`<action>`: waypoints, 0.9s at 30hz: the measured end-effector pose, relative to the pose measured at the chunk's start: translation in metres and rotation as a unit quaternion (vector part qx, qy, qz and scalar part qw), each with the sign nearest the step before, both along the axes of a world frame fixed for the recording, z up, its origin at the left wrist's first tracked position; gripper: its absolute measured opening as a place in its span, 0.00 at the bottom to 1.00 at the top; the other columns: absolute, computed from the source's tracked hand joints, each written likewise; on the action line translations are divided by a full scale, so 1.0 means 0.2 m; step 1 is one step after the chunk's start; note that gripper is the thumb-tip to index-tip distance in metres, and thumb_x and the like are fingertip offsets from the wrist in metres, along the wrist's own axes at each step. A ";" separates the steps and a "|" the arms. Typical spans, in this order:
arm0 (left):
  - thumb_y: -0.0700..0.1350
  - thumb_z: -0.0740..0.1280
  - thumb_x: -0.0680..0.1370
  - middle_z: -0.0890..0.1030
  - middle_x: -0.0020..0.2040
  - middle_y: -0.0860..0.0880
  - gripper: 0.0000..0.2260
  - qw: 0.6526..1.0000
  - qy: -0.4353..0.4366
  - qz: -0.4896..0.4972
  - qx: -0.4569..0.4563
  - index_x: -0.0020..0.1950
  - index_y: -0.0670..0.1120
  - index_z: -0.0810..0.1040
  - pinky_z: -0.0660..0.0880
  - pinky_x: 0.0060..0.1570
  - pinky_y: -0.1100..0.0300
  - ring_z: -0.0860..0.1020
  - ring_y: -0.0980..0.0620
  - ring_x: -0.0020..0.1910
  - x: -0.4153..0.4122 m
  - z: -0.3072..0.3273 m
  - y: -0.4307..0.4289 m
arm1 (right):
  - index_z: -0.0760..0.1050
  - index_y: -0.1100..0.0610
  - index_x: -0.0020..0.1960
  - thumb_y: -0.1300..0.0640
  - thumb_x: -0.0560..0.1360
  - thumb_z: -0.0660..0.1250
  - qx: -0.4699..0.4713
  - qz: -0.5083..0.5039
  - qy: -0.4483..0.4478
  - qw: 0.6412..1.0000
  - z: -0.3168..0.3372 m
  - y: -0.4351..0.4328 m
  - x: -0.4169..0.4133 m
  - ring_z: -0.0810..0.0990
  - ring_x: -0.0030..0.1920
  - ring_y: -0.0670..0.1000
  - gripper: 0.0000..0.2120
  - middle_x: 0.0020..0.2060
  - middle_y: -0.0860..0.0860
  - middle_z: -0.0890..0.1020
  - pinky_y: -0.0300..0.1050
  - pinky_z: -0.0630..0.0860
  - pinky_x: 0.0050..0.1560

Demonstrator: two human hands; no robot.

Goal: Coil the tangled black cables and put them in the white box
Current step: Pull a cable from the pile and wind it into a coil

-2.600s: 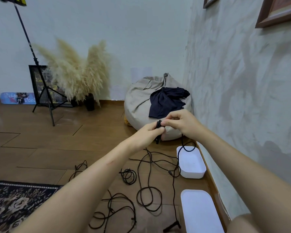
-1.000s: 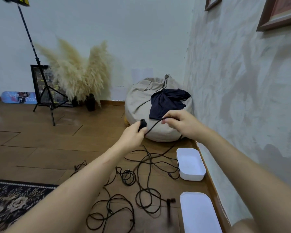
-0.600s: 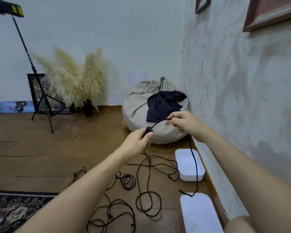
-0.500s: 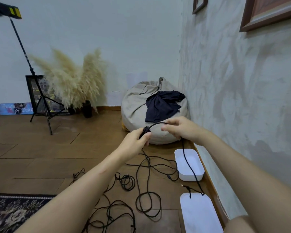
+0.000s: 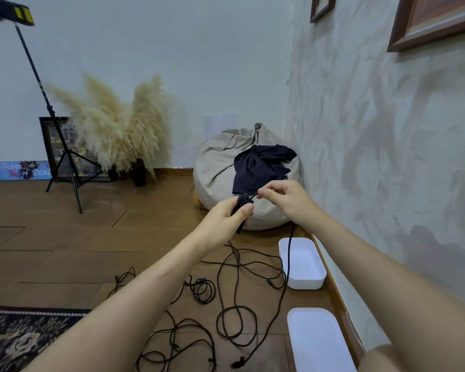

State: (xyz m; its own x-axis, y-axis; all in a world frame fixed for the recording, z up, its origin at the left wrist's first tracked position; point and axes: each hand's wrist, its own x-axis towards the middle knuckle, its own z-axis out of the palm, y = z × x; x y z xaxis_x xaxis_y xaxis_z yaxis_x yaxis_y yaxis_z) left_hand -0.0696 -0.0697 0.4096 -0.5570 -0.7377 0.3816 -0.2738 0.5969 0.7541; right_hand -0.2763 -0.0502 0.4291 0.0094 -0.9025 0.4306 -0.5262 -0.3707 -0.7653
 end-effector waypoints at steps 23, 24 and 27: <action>0.49 0.58 0.87 0.80 0.42 0.53 0.13 0.999 0.012 0.025 0.032 0.51 0.44 0.78 0.74 0.49 0.56 0.77 0.56 0.44 -0.04 0.02 0.05 | 0.83 0.57 0.49 0.54 0.81 0.69 -0.029 0.007 -0.120 0.992 0.12 0.02 0.08 0.64 0.28 0.47 0.08 0.27 0.46 0.71 0.39 0.62 0.29; 0.49 0.58 0.86 0.80 0.42 0.53 0.13 0.999 0.018 0.027 0.028 0.51 0.43 0.78 0.74 0.50 0.55 0.77 0.55 0.44 -0.05 0.03 0.05 | 0.84 0.57 0.49 0.53 0.81 0.69 -0.027 0.004 -0.122 0.992 0.12 0.01 0.07 0.63 0.28 0.48 0.08 0.27 0.47 0.70 0.39 0.61 0.29; 0.49 0.59 0.86 0.80 0.41 0.53 0.14 0.999 0.032 0.022 0.019 0.48 0.43 0.78 0.75 0.52 0.51 0.78 0.53 0.44 -0.05 0.04 0.07 | 0.84 0.55 0.48 0.52 0.80 0.70 0.003 0.003 -0.141 0.990 0.07 0.00 0.05 0.63 0.28 0.47 0.07 0.28 0.48 0.70 0.40 0.61 0.30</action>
